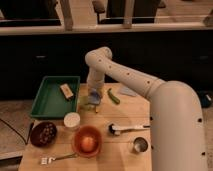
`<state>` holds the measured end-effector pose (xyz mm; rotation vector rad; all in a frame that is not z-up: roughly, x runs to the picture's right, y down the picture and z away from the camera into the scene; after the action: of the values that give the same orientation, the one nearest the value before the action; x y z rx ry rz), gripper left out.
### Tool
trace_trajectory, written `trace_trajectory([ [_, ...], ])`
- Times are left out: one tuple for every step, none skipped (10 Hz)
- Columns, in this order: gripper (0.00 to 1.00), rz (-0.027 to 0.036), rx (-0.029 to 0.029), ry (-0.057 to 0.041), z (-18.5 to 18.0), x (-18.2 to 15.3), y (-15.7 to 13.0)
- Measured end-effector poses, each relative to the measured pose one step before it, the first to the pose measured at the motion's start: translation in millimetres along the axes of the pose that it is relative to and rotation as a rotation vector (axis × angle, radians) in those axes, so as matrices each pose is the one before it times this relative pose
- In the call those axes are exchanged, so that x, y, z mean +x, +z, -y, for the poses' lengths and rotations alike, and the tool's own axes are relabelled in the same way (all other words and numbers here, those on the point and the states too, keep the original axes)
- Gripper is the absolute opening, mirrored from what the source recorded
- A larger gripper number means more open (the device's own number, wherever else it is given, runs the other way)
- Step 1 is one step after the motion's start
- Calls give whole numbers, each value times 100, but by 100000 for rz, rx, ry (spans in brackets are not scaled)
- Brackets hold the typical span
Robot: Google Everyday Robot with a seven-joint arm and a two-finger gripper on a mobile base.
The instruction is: Place sponge in plastic cup
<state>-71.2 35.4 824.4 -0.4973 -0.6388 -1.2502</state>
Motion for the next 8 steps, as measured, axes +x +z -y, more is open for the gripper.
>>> trace_trajectory([
  [0,292,-312,-1937,649,-207,174],
  [0,290,-25,-997,294,-48,127],
  [0,357,-117,-599,80,-13,139],
  [0,338,-18,-1075,449,-64,248],
  [0,251,51,-718,354,8,261],
  [0,407,-74,-717,365,-17,312],
  [0,269,8,-423,187,96,295],
  [0,283,145,-226,126,44,191],
])
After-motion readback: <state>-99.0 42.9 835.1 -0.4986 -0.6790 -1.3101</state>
